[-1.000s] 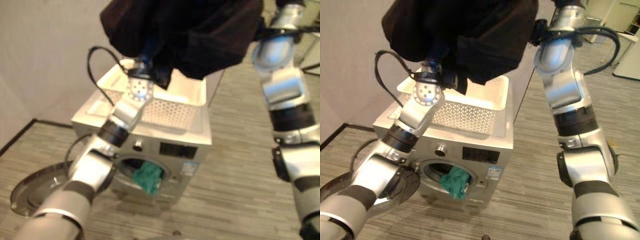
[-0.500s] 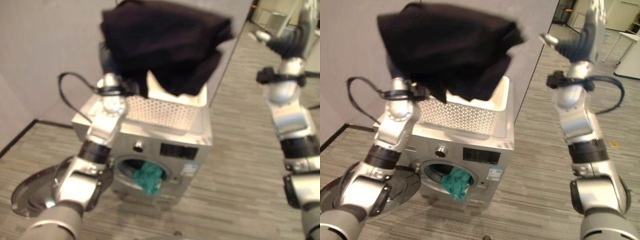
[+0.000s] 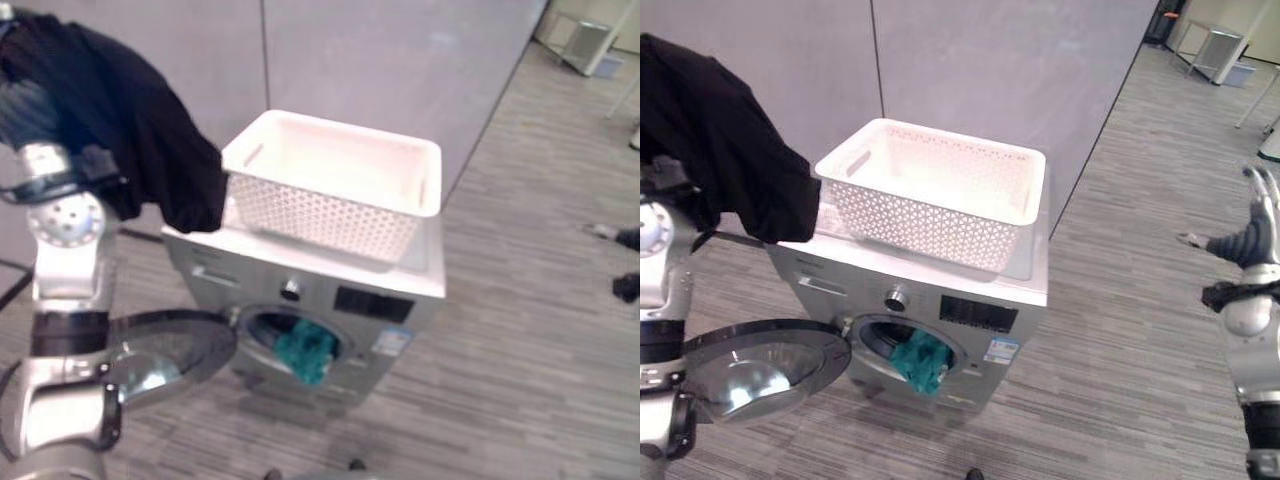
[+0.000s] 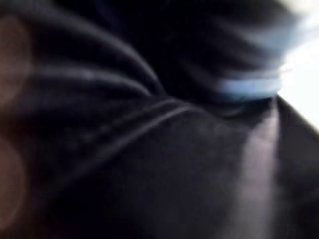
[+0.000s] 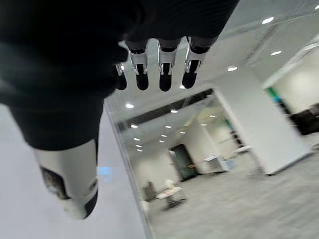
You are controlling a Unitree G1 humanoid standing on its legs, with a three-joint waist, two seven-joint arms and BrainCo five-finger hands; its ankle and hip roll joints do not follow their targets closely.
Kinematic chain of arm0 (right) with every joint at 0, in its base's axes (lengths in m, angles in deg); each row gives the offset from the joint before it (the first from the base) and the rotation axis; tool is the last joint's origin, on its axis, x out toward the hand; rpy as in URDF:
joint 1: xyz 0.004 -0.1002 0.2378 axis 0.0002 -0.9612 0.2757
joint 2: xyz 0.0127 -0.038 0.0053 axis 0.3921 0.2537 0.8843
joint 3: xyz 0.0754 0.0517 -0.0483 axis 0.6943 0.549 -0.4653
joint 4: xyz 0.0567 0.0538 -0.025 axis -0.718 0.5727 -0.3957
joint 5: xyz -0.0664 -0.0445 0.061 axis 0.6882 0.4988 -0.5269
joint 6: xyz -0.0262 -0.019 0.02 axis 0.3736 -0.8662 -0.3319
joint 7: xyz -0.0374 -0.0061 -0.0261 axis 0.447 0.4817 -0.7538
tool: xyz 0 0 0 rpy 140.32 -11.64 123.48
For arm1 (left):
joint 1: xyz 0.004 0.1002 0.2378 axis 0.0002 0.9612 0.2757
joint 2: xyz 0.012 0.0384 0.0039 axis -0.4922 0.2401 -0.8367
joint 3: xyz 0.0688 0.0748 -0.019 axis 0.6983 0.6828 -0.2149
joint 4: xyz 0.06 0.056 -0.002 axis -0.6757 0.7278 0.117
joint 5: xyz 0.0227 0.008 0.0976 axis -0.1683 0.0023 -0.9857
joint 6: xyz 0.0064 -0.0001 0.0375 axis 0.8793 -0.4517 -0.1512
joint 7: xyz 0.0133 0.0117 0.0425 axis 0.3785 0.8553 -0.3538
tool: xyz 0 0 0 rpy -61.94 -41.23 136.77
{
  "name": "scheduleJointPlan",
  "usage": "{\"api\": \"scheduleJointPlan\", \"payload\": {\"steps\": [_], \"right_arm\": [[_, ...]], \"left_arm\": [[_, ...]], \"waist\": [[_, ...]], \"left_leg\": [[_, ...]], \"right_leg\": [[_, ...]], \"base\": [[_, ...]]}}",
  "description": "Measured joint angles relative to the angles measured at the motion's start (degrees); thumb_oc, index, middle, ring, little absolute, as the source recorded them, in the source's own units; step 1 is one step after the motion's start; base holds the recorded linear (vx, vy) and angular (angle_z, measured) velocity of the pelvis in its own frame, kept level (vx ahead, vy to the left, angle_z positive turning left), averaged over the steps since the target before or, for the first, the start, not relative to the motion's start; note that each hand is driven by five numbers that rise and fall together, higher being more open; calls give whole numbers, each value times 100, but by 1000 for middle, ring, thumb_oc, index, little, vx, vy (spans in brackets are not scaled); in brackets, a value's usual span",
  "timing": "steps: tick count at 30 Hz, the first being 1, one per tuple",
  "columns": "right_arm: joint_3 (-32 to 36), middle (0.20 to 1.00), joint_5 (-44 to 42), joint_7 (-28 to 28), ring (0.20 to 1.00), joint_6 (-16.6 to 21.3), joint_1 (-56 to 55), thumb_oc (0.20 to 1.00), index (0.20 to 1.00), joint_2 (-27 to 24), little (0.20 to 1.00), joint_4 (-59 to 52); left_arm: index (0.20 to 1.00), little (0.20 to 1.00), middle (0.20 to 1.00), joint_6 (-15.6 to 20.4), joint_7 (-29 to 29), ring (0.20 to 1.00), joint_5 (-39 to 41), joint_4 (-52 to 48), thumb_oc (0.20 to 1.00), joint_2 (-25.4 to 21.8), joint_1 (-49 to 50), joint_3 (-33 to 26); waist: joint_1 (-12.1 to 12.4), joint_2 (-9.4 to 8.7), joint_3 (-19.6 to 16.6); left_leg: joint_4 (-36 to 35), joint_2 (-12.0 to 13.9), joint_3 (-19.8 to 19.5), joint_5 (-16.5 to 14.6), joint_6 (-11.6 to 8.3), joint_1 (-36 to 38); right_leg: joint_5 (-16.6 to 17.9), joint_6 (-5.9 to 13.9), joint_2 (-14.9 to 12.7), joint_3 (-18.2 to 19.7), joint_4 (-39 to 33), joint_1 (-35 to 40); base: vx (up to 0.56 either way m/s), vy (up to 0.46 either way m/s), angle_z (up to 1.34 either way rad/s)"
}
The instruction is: Grab the laundry basket,head to the washer,open it,put in the laundry and shut it.
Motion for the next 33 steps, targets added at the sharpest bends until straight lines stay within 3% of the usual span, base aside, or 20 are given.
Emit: {"api": "scheduleJointPlan", "payload": {"steps": [4, 9, 13, 18, 20, 21, 22, 23, 24, 26, 27, 30, 33], "right_arm": [[125, 1000, 189, -24, 1000, -142, -154, 1000, 1000, 104, 1000, 711], [511, 1000, 170, -196, 1000, -365, -561, 1000, 1000, 784, 1000, 1321], [649, 1000, 57, -354, 1000, -500, -814, 1000, 1000, 1380, 1000, 1695], [492, 1000, -151, -451, 1000, -480, -649, 1000, 1000, 2125, 1000, 1950], [421, 1000, -277, -473, 1000, -434, -538, 1000, 1000, 2435, 1000, 2317], [322, 1000, -359, -507, 1000, -409, -388, 1000, 1000, 2469, 1000, 2638], [154, 1000, -553, -440, 1000, -428, -251, 1000, 1000, 2480, 1000, 2997], [-24, 1000, -696, -443, 1000, -412, -206, 1000, 1000, 2509, 1000, 3279], [-191, 1000, -929, -333, 1000, -428, -165, 1000, 1000, 2639, 1000, 3567], [-262, 1000, -1174, -327, 1000, -277, 42, 1000, 1000, 2794, 1000, 4025], [-326, 1000, -1296, -323, 1000, -230, 155, 1000, 1000, 2867, 1000, 4380], [-625, 1000, -1887, -209, 1000, -66, 452, 1000, 1000, 3169, 1000, 5091], [-875, 1000, -2188, -39, 1000, -13, 193, 1000, 1000, 3565, 1000, 5437]], "left_arm": [[200, 200, 200, 120, -127, 200, -117, -259, 200, -70, 155, -286], [200, 200, 200, 148, -126, 200, -221, -442, 200, 66, 970, -508], [200, 200, 200, 201, -16, 200, 152, -639, 200, 967, 2143, -986], [200, 200, 200, 154, 226, 200, 682, -758, 200, 1564, 2956, -1288], [200, 200, 200, 131, 381, 200, 933, -839, 200, 1809, 3235, -1286], [200, 200, 200, 136, 438, 200, 1101, -994, 200, 2016, 3408, -1319], [200, 200, 200, 107, 556, 200, 1294, -1092, 200, 2337, 3528, -1207], [200, 200, 200, 80, 652, 200, 1477, -1161, 200, 2508, 3583, -1074], [200, 200, 200, 22, 815, 200, 1641, -1323, 200, 2551, 3716, -926], [200, 200, 200, 5, 891, 200, 1856, -1457, 200, 2524, 3745, -825], [200, 200, 200, 3, 899, 200, 1943, -1519, 200, 2516, 3744, -742], [200, 200, 200, -38, 1100, 200, 2083, -1586, 200, 2329, 3633, -258], [200, 200, 200, -47, 1245, 200, 2091, -1578, 200, 2341, 3733, -147]], "waist": [[52, -59, 40], [173, -65, 78], [234, -86, 109], [544, -211, 471], [609, -184, 565], [699, -188, 571], [964, 59, 703], [1008, 172, 737], [1128, 130, 724], [1353, 19, 667], [1446, -27, 637], [1740, -256, 536], [1813, -362, 289]], "left_leg": [[0, -43, -67, 10, 16, -40], [1, -179, -196, -4, 111, -88], [152, -328, -215, 16, 194, -207], [716, -422, 276, -241, 318, -492], [1204, -474, 534, -466, 474, -763], [1242, -364, 721, -520, 556, -766], [1319, -162, 961, -552, 590, -830], [1413, -96, 998, -561, 627, -893], [1379, -83, 1077, -559, 628, -829], [1406, -97, 1311, -551, 622, -898], [1446, -100, 1387, -552, 620, -938], [1592, -218, 1600, -505, 554, -1180], [1489, -70, 1529, -169, 455, -1394]], "right_leg": [[-19, 25, -43, -54, 0, 15], [-74, 101, -183, -190, 0, 51], [-91, 136, -303, -172, 42, -45], [-19, 171, -331, 14, 334, -418], [-70, 106, -371, -169, 332, -558], [-240, 24, -433, -442, 269, -488], [-576, -4, -500, -691, 1401, -786], [-975, 69, -636, -794, 2535, -930], [-1274, 261, -879, -824, 3383, -879], [-1546, 563, -1110, -766, 3686, -577], [-1620, 693, -1179, -776, 3697, -396], [-1430, 969, -1180, -795, 2406, 591], [-1517, 920, -861, -917, 1022, 1084]], "base": [[-8, 58, 9], [-10, 54, 16], [-122, 18, 4], [-122, 28, -43], [-189, 90, -34], [-149, 58, -90], [-127, 58, -77], [-167, 14, -71], [-115, -47, -38], [-110, -53, -55], [-102, -50, -52], [-123, -93, -35], [-181, -193, -17]]}}
